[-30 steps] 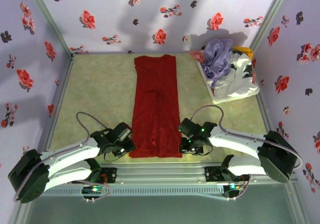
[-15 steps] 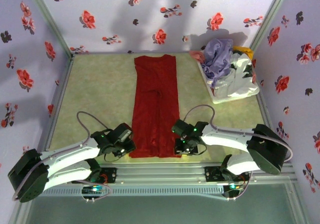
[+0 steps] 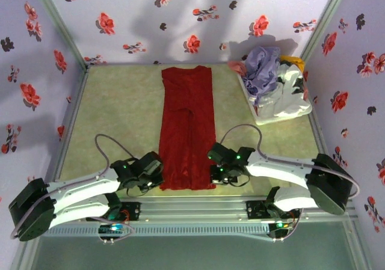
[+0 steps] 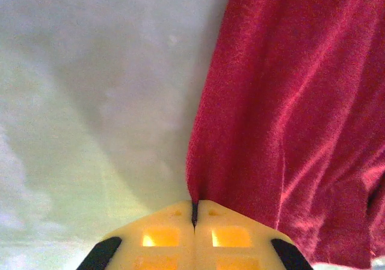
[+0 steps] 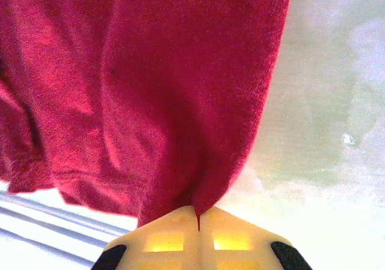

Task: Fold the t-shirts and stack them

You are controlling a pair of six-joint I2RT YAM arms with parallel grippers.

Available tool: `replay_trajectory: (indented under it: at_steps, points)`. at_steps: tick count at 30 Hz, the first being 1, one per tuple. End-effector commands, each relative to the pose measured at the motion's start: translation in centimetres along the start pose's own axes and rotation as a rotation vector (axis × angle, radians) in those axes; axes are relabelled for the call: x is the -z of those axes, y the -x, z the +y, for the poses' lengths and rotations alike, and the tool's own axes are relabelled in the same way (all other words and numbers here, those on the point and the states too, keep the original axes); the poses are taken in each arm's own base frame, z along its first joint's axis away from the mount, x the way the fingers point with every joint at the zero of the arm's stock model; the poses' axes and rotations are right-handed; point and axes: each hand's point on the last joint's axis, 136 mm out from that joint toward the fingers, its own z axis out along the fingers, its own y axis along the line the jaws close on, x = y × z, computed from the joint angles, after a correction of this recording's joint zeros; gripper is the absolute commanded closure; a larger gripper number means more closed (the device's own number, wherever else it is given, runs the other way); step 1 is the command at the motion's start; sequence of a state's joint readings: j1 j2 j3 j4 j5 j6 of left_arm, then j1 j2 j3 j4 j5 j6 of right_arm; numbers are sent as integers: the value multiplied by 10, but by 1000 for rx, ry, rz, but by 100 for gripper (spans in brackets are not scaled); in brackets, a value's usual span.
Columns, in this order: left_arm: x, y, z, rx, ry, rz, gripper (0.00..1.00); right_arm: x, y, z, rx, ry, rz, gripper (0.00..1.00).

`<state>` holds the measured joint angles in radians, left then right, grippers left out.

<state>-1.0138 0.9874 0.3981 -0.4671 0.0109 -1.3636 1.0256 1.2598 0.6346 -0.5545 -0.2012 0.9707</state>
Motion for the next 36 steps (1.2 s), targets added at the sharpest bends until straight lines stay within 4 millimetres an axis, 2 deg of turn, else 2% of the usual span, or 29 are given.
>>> replay_trajectory:
  at_steps: [1, 6, 11, 15, 18, 21, 25, 31, 36]
  points:
    - [11, -4, -15, 3, -42, -20, 100, 4, -12, -21, -42, -42, -11, 100]
    - [17, -15, -4, -10, 11, -30, 100, 10, -25, -32, -99, -2, -14, 100]
    - [24, -25, -5, -53, 48, -30, 100, 15, -34, -38, -137, 39, -10, 100]
    - [29, -31, -18, -70, 34, -20, 100, 21, -36, -39, -158, 71, -33, 100]
    - [36, -28, -33, -84, 7, -39, 100, 34, -31, -38, -153, 87, -83, 100]
    - [48, -14, -49, -94, -34, -104, 100, 50, -17, -31, -139, 119, -153, 100]
    - [60, 8, -60, -62, -90, -158, 100, 72, 10, -19, -147, 175, -237, 100]
    - [79, 46, -70, 6, -171, -205, 100, 90, 49, -11, -145, 165, -252, 100]
    - [75, 69, -74, 19, -162, -168, 100, 96, 81, -6, -138, 143, -234, 100]
